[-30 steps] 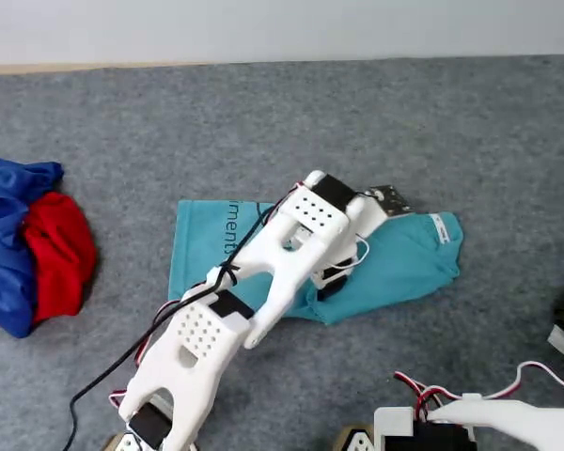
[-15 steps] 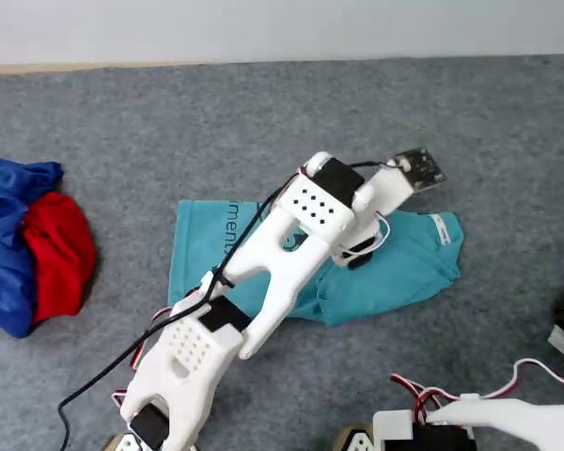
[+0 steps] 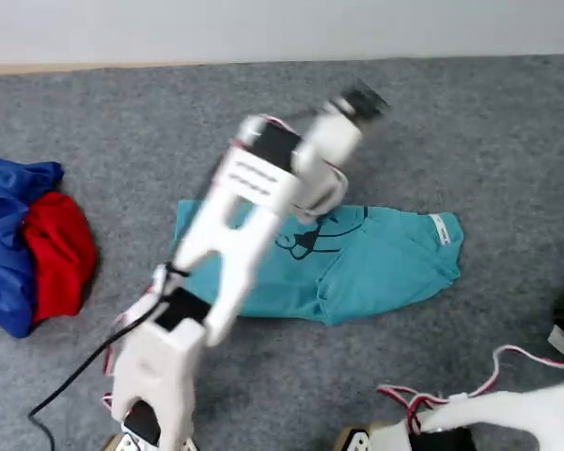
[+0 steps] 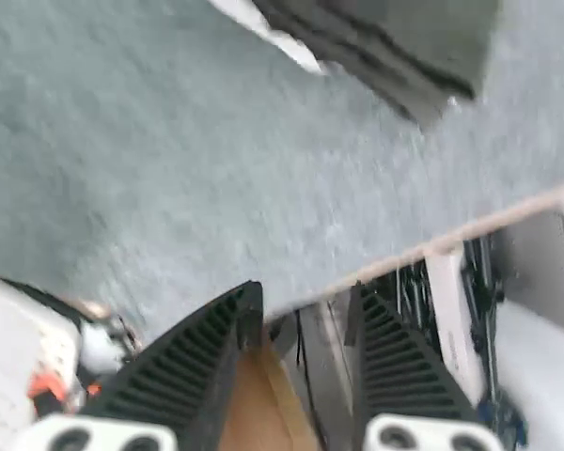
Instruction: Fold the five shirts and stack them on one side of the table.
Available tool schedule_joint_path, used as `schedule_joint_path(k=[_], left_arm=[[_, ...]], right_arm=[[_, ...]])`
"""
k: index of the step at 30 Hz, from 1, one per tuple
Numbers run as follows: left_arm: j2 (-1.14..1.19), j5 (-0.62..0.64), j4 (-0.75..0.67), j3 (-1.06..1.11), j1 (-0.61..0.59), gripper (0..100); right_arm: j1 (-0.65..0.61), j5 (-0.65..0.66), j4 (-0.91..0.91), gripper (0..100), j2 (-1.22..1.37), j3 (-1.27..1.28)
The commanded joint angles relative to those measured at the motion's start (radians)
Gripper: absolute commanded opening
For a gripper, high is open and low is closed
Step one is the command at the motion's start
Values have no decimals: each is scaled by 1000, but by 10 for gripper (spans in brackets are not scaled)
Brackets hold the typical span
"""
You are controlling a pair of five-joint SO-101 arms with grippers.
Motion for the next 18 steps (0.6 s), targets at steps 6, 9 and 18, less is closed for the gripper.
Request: schedule_joint_path(k=[6,9,18], left_arm=[[-381,75,29,174,-347,156],[-454,72,29,213,-494,156],[-569,-9,29,352,-878,156]], right_arm=[[-684,-405,36,148,-10,-137],[-912,-546,-16,148,-10,-132],[-1406,-767,-193,149,-7,-48]])
